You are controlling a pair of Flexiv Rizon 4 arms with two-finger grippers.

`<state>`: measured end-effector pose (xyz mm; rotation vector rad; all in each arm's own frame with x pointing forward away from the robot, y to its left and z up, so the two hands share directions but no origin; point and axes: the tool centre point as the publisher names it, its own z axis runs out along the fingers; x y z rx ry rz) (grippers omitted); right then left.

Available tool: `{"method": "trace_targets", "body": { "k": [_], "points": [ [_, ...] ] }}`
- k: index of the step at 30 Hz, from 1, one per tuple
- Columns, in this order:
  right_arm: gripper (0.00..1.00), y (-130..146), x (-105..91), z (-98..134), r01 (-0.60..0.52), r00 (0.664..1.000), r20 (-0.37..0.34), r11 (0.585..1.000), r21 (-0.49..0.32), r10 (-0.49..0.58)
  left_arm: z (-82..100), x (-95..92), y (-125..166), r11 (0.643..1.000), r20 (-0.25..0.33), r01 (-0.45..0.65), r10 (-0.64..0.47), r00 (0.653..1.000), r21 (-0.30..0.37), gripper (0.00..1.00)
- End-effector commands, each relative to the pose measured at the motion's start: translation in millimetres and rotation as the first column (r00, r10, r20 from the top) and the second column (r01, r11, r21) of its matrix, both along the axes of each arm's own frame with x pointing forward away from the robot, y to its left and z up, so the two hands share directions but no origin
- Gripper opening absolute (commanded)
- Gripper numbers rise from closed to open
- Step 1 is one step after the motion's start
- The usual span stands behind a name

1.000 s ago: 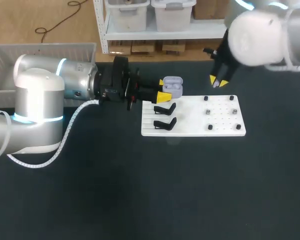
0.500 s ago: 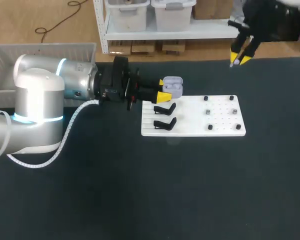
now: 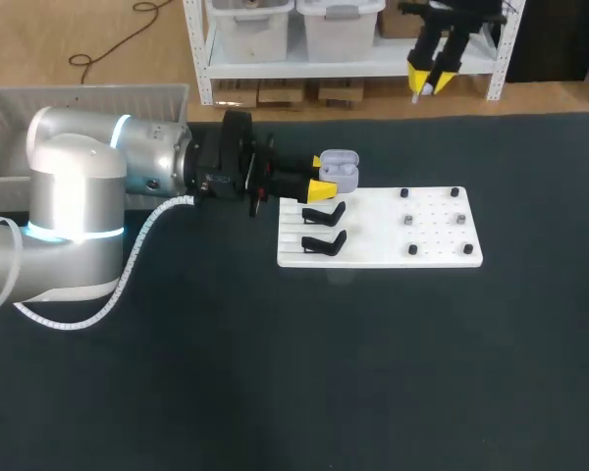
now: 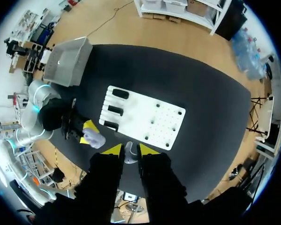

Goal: Pick up each earbud case from the left stands, insert the matching earbuds, close the lid, and place the case in the box.

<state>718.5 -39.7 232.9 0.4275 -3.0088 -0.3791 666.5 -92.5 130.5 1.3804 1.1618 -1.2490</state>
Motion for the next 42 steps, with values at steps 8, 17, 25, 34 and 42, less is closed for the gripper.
{"method": "trace_targets", "body": {
  "k": [8,17,25,34,42],
  "points": [
    [0.0,5.1,-1.3,3.4,0.003,1.0,0.005,0.999,-0.032,-0.003,-0.1,-0.9,0.0,1.0,0.002,-0.003,0.003,1.0,-0.001,0.0],
    [0.0,5.1,-1.3,3.4,0.003,1.0,0.005,0.999,-0.032,-0.003,-0.1,-0.9,0.0,1.0,0.002,-0.003,0.003,1.0,-0.001,0.0],
    [0.0,16.9,-14.7,50.2,0.013,0.99,0.143,0.998,-0.067,-0.004,-0.1,-0.9,0.0,1.0,0.002,-0.003,0.003,1.0,-0.001,0.0],
    [0.0,45.5,-43.3,72.0,0.024,0.982,0.19,0.994,-0.105,-0.004,-0.1,-0.9,0.0,1.0,0.002,-0.003,0.003,1.0,-0.001,0.0],
    [0.0,60.1,-53.4,58.0,-0.002,0.986,0.165,0.995,-0.098,0.018,-0.1,-0.9,0.0,1.0,0.002,-0.003,0.003,1.0,-0.001,0.0]
  ]
}}
